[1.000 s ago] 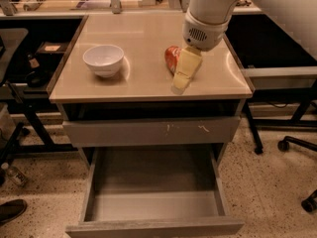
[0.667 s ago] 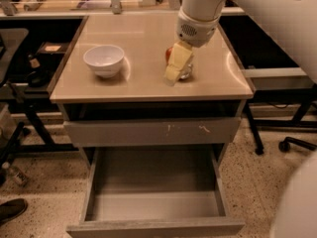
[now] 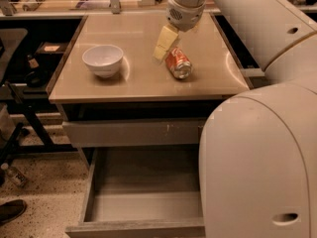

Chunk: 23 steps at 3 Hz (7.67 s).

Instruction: Place coke can into middle drawer

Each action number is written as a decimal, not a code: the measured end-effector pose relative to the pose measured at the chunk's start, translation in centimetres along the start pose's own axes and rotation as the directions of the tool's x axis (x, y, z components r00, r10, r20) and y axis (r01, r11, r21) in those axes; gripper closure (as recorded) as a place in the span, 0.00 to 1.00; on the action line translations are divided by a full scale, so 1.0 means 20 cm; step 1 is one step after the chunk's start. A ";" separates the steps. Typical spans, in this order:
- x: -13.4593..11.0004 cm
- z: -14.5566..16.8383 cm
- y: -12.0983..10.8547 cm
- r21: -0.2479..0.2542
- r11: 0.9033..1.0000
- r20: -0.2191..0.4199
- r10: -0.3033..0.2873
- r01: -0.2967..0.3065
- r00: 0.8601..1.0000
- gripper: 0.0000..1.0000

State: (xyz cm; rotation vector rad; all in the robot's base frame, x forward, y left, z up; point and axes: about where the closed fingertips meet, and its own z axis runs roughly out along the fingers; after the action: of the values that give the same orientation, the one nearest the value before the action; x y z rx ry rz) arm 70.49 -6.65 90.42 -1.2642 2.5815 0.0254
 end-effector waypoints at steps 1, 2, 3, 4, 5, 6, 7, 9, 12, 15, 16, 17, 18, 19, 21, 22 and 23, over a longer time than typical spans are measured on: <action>0.01 0.06 -0.03 -0.007 0.999 -0.008 0.035 -0.035 0.999 0.00; 0.04 0.09 -0.06 -0.011 0.997 -0.019 0.073 -0.073 0.997 0.00; 0.05 0.13 -0.08 -0.020 0.995 -0.029 0.096 -0.097 0.995 0.00; 0.04 0.20 -0.09 -0.035 0.993 -0.047 0.107 -0.109 0.993 0.00; 0.01 0.29 -0.08 -0.052 0.992 -0.067 0.111 -0.114 0.992 0.00; -0.01 0.36 -0.09 -0.064 0.991 -0.082 0.114 -0.120 0.990 0.00; -0.01 0.40 -0.11 -0.060 0.990 -0.084 0.123 -0.128 0.989 0.00; -0.01 0.40 -0.11 -0.060 0.990 -0.084 0.123 -0.129 0.989 0.41; -0.03 0.41 -0.12 -0.053 0.991 -0.060 0.120 -0.123 0.991 1.00; 0.22 0.26 0.01 -0.042 0.984 -0.074 0.171 -0.175 0.982 1.00; 0.35 0.19 0.10 -0.041 0.981 -0.082 0.189 -0.192 0.979 1.00; 0.49 0.11 0.17 -0.049 0.974 -0.080 0.216 -0.220 0.973 1.00; 0.66 0.01 0.29 -0.092 0.971 -0.057 0.218 -0.222 0.974 1.00; 0.66 0.01 0.29 -0.092 0.971 -0.057 0.218 -0.222 0.974 1.00; 0.87 0.19 0.52 -0.151 0.935 -0.103 0.308 -0.321 0.946 1.00; 1.03 0.33 0.69 -0.205 0.898 -0.153 0.364 -0.390 0.919 1.00; 1.03 0.33 0.69 -0.205 0.898 -0.153 0.364 -0.390 0.919 1.00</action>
Offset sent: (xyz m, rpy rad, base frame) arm 0.0013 -0.0285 -0.0201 -0.0053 0.0833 -0.1179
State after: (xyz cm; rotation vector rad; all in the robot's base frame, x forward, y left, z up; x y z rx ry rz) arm 49.28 -13.14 77.68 -0.8251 2.9531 0.3511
